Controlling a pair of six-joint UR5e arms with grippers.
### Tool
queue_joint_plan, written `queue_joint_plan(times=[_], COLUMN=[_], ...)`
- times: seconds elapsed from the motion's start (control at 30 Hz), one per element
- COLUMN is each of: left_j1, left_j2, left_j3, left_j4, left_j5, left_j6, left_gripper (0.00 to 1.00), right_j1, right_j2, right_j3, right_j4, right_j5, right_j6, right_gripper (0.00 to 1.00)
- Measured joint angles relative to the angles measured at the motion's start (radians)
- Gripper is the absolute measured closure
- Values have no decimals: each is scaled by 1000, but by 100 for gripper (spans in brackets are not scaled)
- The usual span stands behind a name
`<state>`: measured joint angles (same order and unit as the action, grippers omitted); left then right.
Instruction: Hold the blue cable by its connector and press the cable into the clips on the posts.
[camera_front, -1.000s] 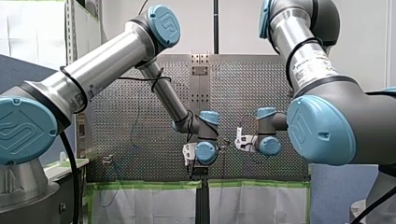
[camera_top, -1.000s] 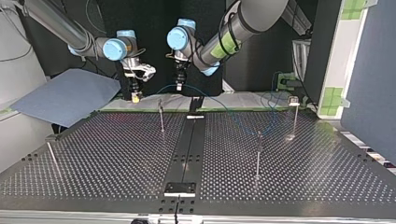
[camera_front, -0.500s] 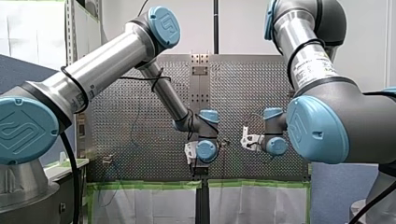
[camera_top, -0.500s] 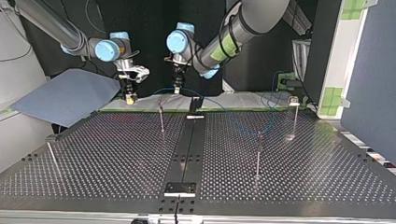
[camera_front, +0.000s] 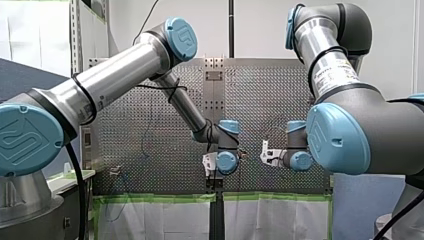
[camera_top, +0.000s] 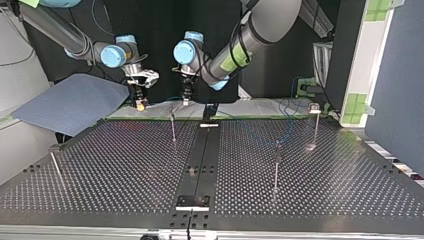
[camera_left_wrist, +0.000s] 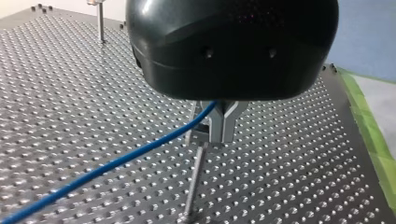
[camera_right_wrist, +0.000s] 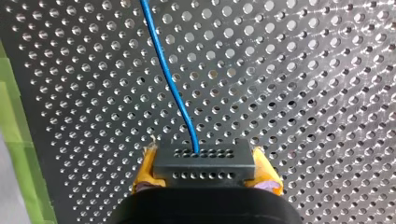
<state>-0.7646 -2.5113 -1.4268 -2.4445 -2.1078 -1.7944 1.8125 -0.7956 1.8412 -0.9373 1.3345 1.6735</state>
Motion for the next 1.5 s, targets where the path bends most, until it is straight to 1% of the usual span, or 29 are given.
queue_joint_plan(times=[0.1, 0.23, 0.5, 0.6, 0.73, 0.87, 1.0, 1.2, 1.37, 1.5], left_j1=[0, 2, 16, 21, 26, 32, 38, 45, 51, 60], left_j2=[-24, -36, -38, -38, -39, -39, -39, -39, -39, -39], left_j3=[30, 52, 57, 57, 57, 58, 66, 91, 100, 102], left_j4=[-6, -8, -9, -10, -10, -10, -11, -23, -30, -31], left_j5=[9, 14, 26, 28, 34, 56, 94, 126, 132, 126], left_j6=[0, 0, 0, 0, -2, -21, -49, -55, -55, -50], left_gripper=[100, 100, 100, 100, 100, 100, 100, 100, 100, 100], right_j1=[-3, -9, -17, -25, -34, -41, -46, -48, -48, -48], right_j2=[0, 1, 1, 2, 2, 2, 3, 4, 5, 6], right_j3=[-10, -23, -41, -45, -51, -56, -59, -67, -71, -76], right_j4=[4, 9, 12, 9, 6, 4, 0, -1, -3, -4], right_j5=[-7, -12, -17, -18, -25, -27, -28, -29, -30, -30], right_j6=[1, 2, 3, 3, -1, -6, -7, -10, -12, -13], right_gripper=[100, 100, 100, 100, 100, 100, 100, 100, 100, 100])
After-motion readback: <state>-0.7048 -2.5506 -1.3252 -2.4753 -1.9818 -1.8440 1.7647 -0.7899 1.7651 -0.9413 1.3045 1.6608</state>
